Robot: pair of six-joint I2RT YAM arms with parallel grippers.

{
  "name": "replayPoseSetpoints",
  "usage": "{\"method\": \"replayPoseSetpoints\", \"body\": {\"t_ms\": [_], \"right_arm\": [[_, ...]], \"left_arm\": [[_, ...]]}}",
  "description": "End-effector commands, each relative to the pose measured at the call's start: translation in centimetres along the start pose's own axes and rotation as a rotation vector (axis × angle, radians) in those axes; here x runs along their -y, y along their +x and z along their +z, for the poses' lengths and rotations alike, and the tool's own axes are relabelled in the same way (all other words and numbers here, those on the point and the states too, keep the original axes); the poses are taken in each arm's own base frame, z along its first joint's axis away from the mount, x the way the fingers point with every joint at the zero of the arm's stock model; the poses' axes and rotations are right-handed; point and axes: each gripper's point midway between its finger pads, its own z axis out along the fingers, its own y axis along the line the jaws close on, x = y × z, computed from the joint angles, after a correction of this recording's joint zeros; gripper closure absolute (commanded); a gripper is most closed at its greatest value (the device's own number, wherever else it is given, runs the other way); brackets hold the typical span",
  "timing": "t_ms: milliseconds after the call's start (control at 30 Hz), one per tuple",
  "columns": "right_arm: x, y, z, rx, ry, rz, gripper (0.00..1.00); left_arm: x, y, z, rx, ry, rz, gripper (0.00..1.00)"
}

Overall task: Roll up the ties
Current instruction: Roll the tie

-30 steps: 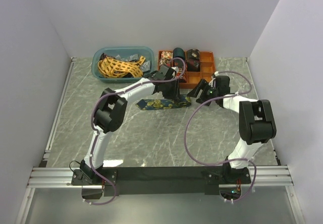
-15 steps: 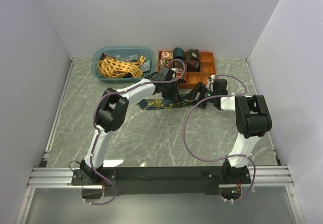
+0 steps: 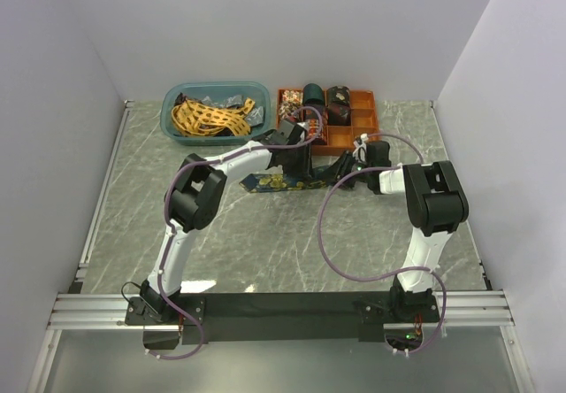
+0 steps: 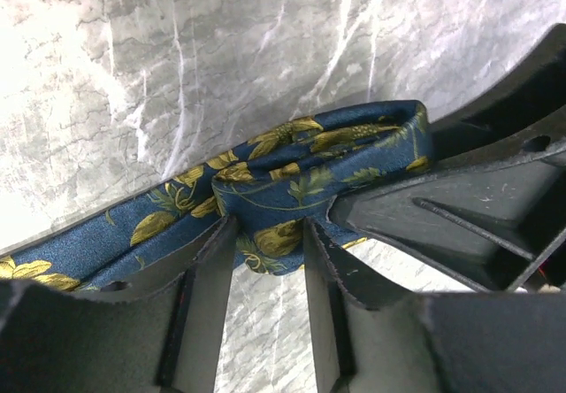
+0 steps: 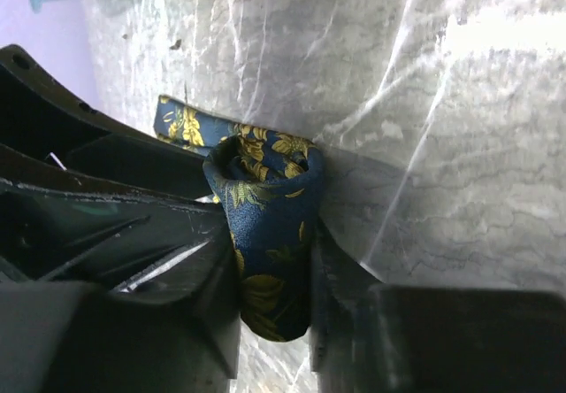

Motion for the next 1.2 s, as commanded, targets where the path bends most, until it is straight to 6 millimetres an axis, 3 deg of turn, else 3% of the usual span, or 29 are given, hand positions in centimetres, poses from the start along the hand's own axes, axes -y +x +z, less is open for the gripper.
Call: {"method": "replayPoseSetpoints", "body": {"t_ms": [0, 33, 100, 133, 167, 233, 267, 300, 367, 467, 533, 567, 600, 633, 733, 767, 933, 1033, 1167], "right_arm": [[0.5, -0.2, 0.3, -0.008, 0.062, -0.068, 0.76], [0.7, -0.4, 0.1, -0.021, 0.092, -0.071, 0.88], [1.0, -1.0, -0.4, -0.019, 0.147, -0.131, 0.96], [1.0, -1.1, -0.7, -0.037, 0.175, -0.137, 1.0], [1.0, -1.3, -0.9, -0.042, 0.195, -0.154, 1.0], [1.4, -2.0, -1.8, -0.061, 0.274, -0.202, 1.0], [1.5, -2.1, -2.1, -0.07, 0.304, -0.22, 1.0], [2.6, -1.8, -3.0, -0.097, 0.39, -0.247, 1.0], [1.8, -2.9, -3.4, -0.097, 0.454, -0.32, 1.0], [1.9, -3.8, -4.6, -0.123, 0.637, -0.445, 1.0], [1.3, -4.6, -5.3, -0.137, 0.736, -0.538, 1.0], [2.1, -5.7, -6.2, -0.116, 0.846, -0.586, 1.0], [1.7, -5.3, -6.3, -0.135, 0.894, -0.625, 1.0], [1.3, -6.5, -6.8, -0.098, 0.966, -0.66, 1.0], [0.6, -6.7, -6.6, -0.097, 1.086, -0.756, 1.0], [1.3, -7.0, -6.9, -0.095, 1.18, -0.79, 1.0], [0.2, -6.0, -5.4, -0.114, 1.315, -0.935, 1.0], [0.0, -5.4, -4.4, -0.121, 1.357, -0.99, 1.0], [-0.4, -3.2, -1.7, -0.172, 1.335, -1.033, 0.98]], "left_arm": [[-1.5, 0.4, -0.2, 0.011, -0.057, -0.018, 0.56], [-1.6, 0.2, -1.0, 0.024, -0.057, -0.025, 0.54], [-2.1, -0.5, -2.1, 0.049, -0.058, -0.043, 0.5], [-2.9, 0.0, -2.5, 0.047, -0.077, -0.055, 0.43], [-2.7, -1.0, -3.9, 0.079, -0.073, -0.053, 0.38], [-4.9, -1.2, -5.2, 0.102, -0.123, -0.075, 0.21], [-5.0, -2.0, -6.8, 0.135, -0.126, -0.078, 0.16], [-6.8, -1.8, -7.5, 0.137, -0.155, -0.099, 0.12], [-7.7, -2.8, -10.0, 0.183, -0.16, -0.122, 0.05], [-11.4, -3.3, -13.1, 0.237, -0.209, -0.176, 0.02], [-13.3, -2.1, -14.0, 0.233, -0.25, -0.182, 0.02], [-14.0, -2.4, -15.2, 0.259, -0.268, -0.19, 0.0], [-15.1, -1.3, -15.4, 0.246, -0.291, -0.2, 0.01], [-15.3, -1.4, -16.2, 0.264, -0.291, -0.197, 0.0], [-17.8, 0.0, -17.0, 0.26, -0.334, -0.232, 0.01], [-19.0, 0.6, -17.3, 0.255, -0.354, -0.252, 0.0], [-20.9, 1.4, -17.7, 0.259, -0.384, -0.277, 0.01], [-21.0, 1.1, -17.7, 0.26, -0.384, -0.278, 0.0], [-20.9, 0.6, -17.7, 0.266, -0.383, -0.276, 0.01]]}}
